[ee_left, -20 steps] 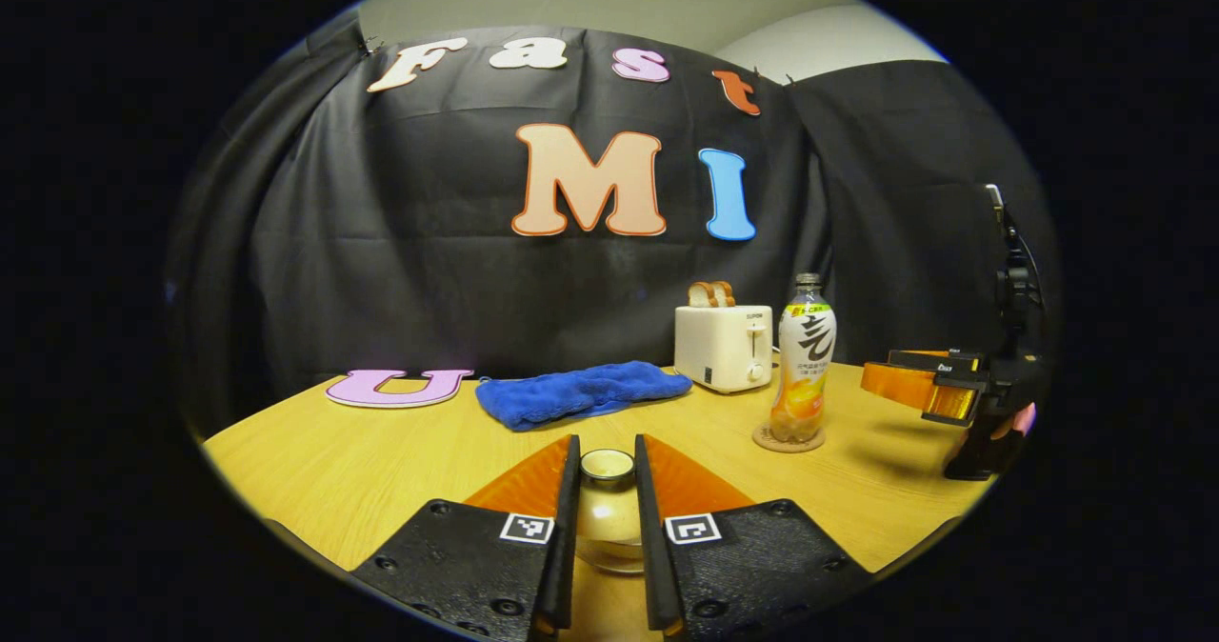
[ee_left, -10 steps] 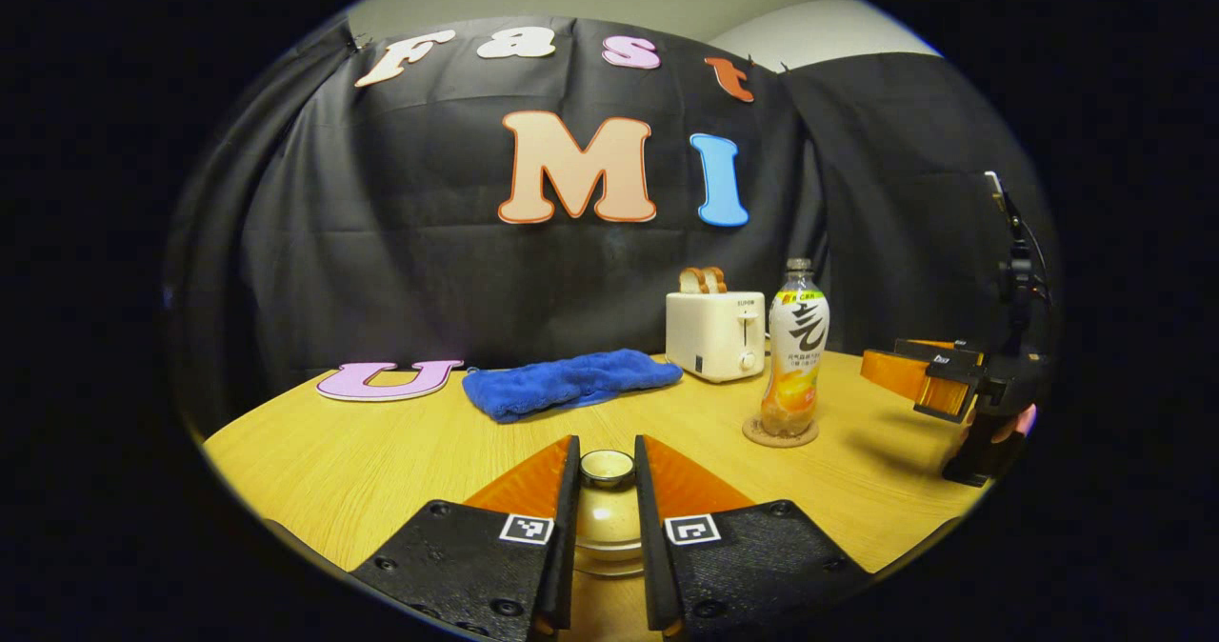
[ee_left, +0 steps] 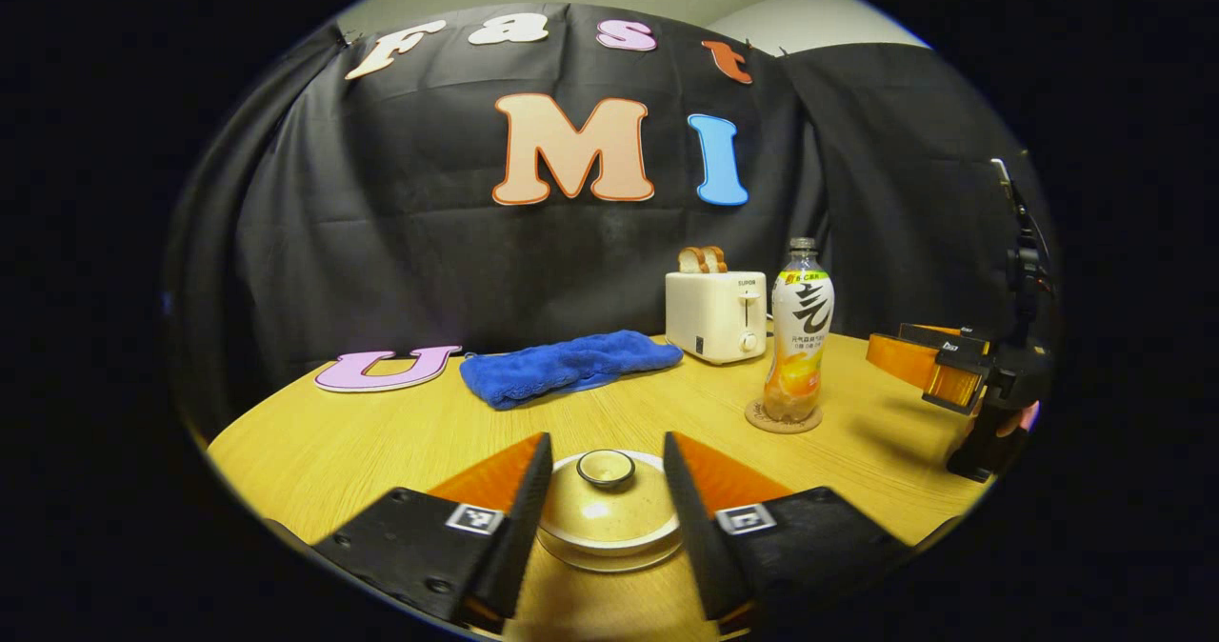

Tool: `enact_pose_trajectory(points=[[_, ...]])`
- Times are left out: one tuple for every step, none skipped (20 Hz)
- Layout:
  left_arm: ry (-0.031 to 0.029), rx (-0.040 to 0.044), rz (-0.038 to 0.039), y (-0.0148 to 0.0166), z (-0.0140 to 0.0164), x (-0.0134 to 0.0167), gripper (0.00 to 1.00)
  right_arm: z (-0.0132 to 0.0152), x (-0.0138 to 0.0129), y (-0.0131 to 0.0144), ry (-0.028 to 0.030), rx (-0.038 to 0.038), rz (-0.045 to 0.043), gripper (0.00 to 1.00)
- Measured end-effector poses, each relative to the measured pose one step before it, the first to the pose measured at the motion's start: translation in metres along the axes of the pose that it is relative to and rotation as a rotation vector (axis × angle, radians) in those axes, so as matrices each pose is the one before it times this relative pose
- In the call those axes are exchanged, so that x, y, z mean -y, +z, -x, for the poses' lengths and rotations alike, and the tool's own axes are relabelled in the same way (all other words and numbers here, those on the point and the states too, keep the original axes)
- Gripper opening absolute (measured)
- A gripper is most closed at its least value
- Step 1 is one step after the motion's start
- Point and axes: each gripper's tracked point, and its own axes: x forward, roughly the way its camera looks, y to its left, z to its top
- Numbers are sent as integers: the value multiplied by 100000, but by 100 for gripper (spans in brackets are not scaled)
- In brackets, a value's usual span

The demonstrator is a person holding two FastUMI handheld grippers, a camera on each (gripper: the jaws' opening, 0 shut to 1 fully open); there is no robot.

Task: Open the teacup lid with one hand, grasp the water bottle and pour water into the teacup with the other hand; after pouring, place the water bottle on the coaster and then close the teacup lid.

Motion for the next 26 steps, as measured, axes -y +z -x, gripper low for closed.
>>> enact_pose_trajectory(points=[[-182,1167,109,199,86,68,83,5,35,-25,14,-12,-1,93],[225,1045,420,128,105,-47,96,15,3,33,27,14,0,93],[428,1119,529,64,121,-220,96,-24,12,-57,18,4,-2,89],[591,1311,746,285,172,-220,96,8,-5,23,6,3,2,93],[382,1372,574,189,212,-36,96,-49,-10,-23,20,25,-12,93],[228,1163,64,173,283,-2,96,-63,-26,-6,1,10,-11,93],[113,1468,-109,240,313,-19,96,41,30,-12,4,34,-14,93],[-20,1610,-273,303,246,-27,96,38,14,5,-9,22,2,93],[259,-120,-32,-153,324,-206,96,23,21,-41,11,-39,16,93],[1061,-62,-126,12,288,-303,95,7,-3,44,20,-6,7,89],[1151,284,-101,-4,420,-350,96,-38,4,-30,4,2,-5,93],[1422,137,-125,46,391,-390,95,-9,-27,36,0,16,9,93],[1963,173,30,-15,426,-547,95,-11,12,-37,1,22,-12,93],[2490,-59,-78,92,377,-655,95,16,11,-15,-3,-9,12,93],[3276,-48,12,-80,312,-739,95,-2,6,6,1,15,-15,93],[3579,-463,-84,-56,272,-779,95,-5,-16,24,-1,26,0,96],[4032,-255,-96,-69,185,-782,96,-4,23,-15,7,30,3,93],[4914,-273,-96,-57,172,-1034,95,-4,17,5,-1,-47,6,93],[4638,-65,-46,49,150,-887,95,8,-19,-32,5,-4,15,93],[3859,-156,-220,-27,100,-678,95,-6,-24,58,0,6,-12,93],[3820,63,-32,-35,30,-612,94,7,20,-41,16,-31,19,93],[3976,-264,-112,54,89,-813,94,-5,1,19,-16,18,-15,93],[3701,-43,-14,-44,83,-672,95,-12,11,-7,-2,5,21,89],[2805,106,-162,73,157,-526,94,22,-4,0,-11,-1,2,93],[2766,-193,-121,-134,36,-454,94,-26,-18,6,3,15,-8,93],[2789,-101,-27,-28,32,-466,94,28,6,-3,17,1,25,93]])
